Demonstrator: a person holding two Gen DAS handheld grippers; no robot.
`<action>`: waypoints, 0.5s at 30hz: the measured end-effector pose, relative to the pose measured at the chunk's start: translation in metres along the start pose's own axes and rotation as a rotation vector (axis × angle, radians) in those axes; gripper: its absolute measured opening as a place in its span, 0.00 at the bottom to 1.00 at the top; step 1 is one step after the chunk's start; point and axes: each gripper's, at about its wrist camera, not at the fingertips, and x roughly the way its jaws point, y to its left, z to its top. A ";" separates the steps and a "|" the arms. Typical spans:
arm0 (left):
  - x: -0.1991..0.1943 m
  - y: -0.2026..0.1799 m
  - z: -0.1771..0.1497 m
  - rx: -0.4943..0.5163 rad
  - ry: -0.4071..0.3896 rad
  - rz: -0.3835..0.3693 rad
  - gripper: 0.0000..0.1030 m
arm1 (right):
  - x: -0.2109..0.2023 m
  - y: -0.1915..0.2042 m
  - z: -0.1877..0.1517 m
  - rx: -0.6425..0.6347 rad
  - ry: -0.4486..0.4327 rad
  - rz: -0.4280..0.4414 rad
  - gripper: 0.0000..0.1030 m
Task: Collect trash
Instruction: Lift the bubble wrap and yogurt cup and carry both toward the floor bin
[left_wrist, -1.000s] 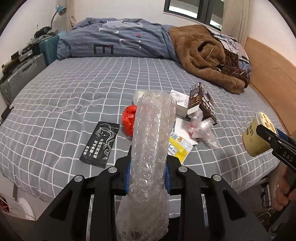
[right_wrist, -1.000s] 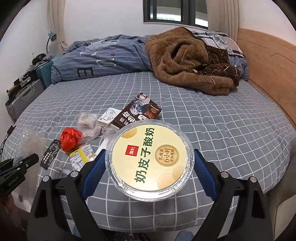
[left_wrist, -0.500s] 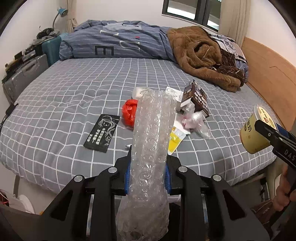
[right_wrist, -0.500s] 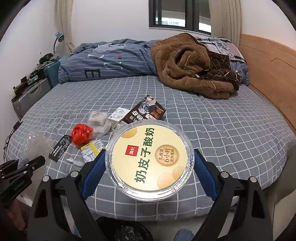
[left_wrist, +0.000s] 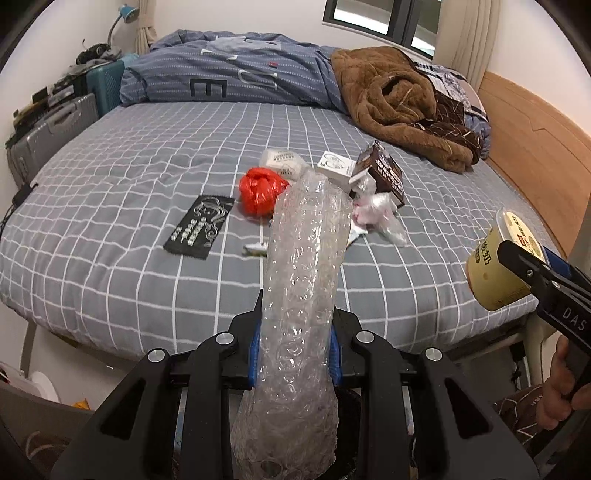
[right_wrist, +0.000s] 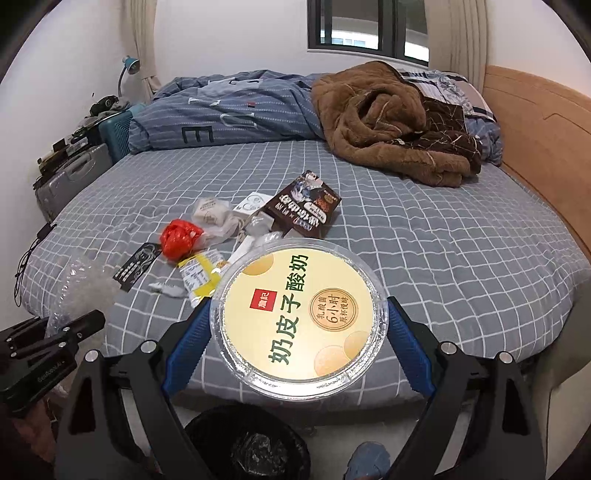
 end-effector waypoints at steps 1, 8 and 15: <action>-0.001 0.000 -0.003 -0.001 0.002 -0.001 0.26 | -0.001 0.001 -0.002 0.000 0.002 0.002 0.83; -0.006 0.001 -0.025 -0.014 0.021 -0.008 0.26 | -0.003 0.007 -0.021 -0.002 0.034 0.016 0.83; -0.007 0.007 -0.046 -0.033 0.050 -0.001 0.26 | -0.003 0.011 -0.042 -0.001 0.070 0.022 0.83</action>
